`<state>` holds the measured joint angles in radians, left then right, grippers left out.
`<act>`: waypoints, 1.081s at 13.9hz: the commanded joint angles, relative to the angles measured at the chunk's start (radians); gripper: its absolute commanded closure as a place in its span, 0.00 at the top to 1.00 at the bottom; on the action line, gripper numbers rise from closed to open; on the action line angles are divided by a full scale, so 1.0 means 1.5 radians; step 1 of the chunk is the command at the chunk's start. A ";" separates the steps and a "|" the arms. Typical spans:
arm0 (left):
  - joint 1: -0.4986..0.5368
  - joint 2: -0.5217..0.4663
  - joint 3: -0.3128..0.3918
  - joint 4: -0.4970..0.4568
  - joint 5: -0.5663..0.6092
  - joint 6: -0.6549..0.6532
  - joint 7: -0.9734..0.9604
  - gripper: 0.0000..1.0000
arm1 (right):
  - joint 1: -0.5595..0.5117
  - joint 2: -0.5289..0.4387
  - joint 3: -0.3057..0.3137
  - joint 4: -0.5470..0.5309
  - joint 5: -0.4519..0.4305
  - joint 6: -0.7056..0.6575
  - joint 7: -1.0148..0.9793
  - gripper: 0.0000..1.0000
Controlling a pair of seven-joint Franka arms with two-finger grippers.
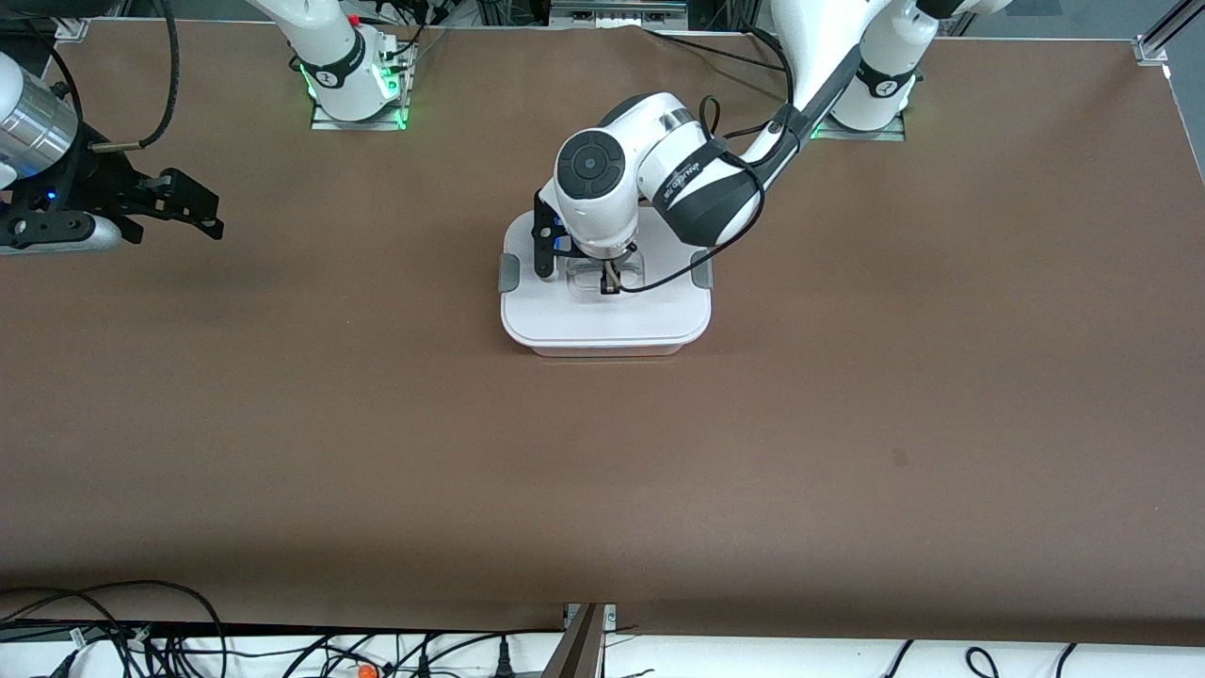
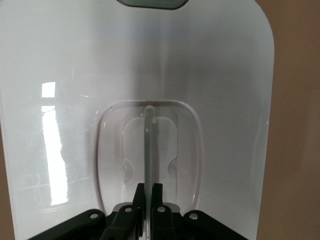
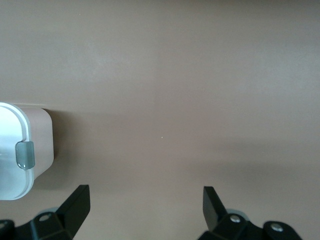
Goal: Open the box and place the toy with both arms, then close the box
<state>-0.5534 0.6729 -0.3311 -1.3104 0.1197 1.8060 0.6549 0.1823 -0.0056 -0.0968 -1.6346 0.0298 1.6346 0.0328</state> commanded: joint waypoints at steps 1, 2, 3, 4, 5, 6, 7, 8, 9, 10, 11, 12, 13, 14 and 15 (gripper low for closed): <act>-0.008 0.009 0.002 0.005 0.013 -0.011 -0.005 0.99 | -0.008 0.004 0.005 0.015 -0.006 -0.012 -0.001 1.00; -0.005 -0.002 0.005 0.007 0.013 -0.024 -0.007 1.00 | -0.007 0.004 0.006 0.015 -0.005 -0.012 -0.001 1.00; 0.002 -0.019 0.007 0.011 0.012 -0.043 -0.012 1.00 | -0.007 0.004 0.006 0.015 -0.002 -0.012 -0.001 1.00; 0.016 -0.045 0.006 0.015 0.011 -0.067 -0.024 1.00 | -0.007 0.003 0.006 0.015 -0.002 -0.014 -0.002 1.00; 0.036 -0.081 0.007 0.015 0.012 -0.096 -0.050 1.00 | -0.007 0.002 0.006 0.015 -0.002 -0.017 -0.002 1.00; 0.055 -0.112 0.008 0.016 0.012 -0.120 -0.070 1.00 | -0.007 0.002 0.005 0.015 -0.002 -0.017 -0.002 1.00; 0.078 -0.138 0.009 0.016 0.012 -0.140 -0.074 1.00 | -0.008 0.003 0.004 0.015 -0.001 -0.017 -0.002 1.00; 0.098 -0.158 0.009 0.018 0.012 -0.153 -0.076 1.00 | -0.007 0.004 0.005 0.015 -0.001 -0.014 -0.001 1.00; 0.118 -0.177 0.011 0.017 0.013 -0.170 -0.077 1.00 | -0.008 0.004 0.005 0.015 -0.001 -0.013 -0.001 1.00; 0.137 -0.189 0.021 0.018 0.023 -0.189 -0.083 1.00 | -0.008 0.004 0.005 0.015 -0.001 -0.013 -0.001 1.00; 0.161 -0.202 0.025 0.021 0.028 -0.194 -0.084 1.00 | -0.007 0.004 0.005 0.015 -0.001 -0.013 -0.001 1.00; 0.192 -0.214 0.025 0.021 0.025 -0.194 -0.088 1.00 | -0.008 0.005 0.005 0.015 -0.001 -0.011 -0.001 1.00; 0.224 -0.226 0.021 0.021 0.021 -0.206 -0.105 1.00 | -0.008 0.006 0.004 0.015 -0.001 -0.011 -0.001 1.00; 0.248 -0.245 0.022 0.021 0.020 -0.225 -0.127 1.00 | -0.009 0.006 0.003 0.015 -0.001 -0.012 -0.001 1.00; 0.271 -0.257 0.023 0.021 0.020 -0.240 -0.156 1.00 | -0.010 0.007 0.003 0.015 -0.002 -0.011 -0.002 1.00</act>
<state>-0.2059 0.3449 -0.2822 -1.2571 0.1308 1.4861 0.4957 0.1798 -0.0052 -0.0973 -1.6329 0.0298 1.6322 0.0326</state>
